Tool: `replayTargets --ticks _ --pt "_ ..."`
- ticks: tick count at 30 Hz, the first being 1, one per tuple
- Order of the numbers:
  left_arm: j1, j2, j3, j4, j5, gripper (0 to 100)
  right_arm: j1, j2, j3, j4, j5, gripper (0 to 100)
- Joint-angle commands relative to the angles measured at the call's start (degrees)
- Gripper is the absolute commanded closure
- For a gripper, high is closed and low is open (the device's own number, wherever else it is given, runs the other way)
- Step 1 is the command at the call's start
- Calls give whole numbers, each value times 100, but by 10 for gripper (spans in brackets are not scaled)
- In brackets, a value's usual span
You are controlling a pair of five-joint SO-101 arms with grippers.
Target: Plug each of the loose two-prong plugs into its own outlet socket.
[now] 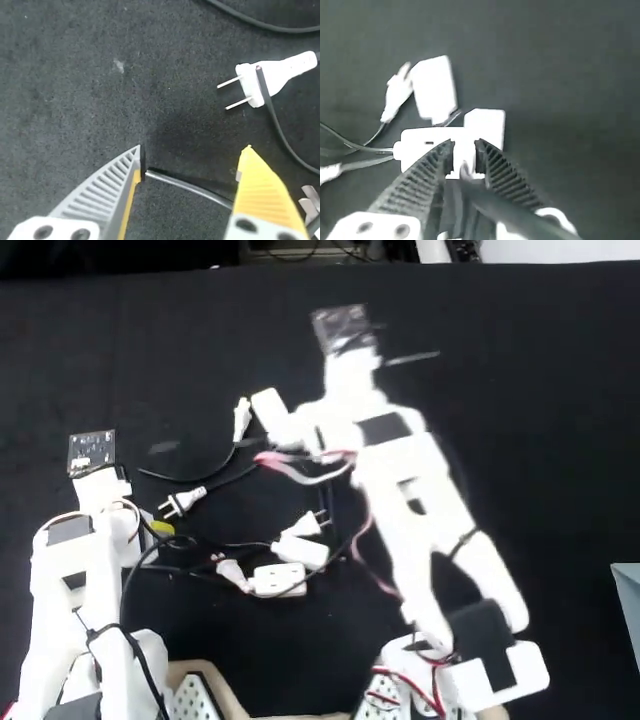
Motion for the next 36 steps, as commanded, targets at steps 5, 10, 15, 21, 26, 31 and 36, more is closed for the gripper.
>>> replayTargets --ticks 5,10,15,21,26,31,36 --pt "-40 -79 -22 -79 -53 697 1029 4 -1095 -35 53 985" --pt "-40 -79 -22 -79 -53 697 1266 840 -1771 -387 -246 985" --pt "-40 -79 -22 -79 -44 697 1081 1736 -2422 -844 -273 985" --pt "-31 -79 -22 -79 -44 697 712 2721 -3073 -1187 -273 983" --pt "-31 -79 -22 -79 -44 697 703 3327 -3705 -633 -281 944" --pt "-13 -79 -22 -79 -53 697 615 3345 -4224 527 -809 775" --pt "-13 -79 -22 -79 -53 697 510 3345 -4567 1037 -791 765"
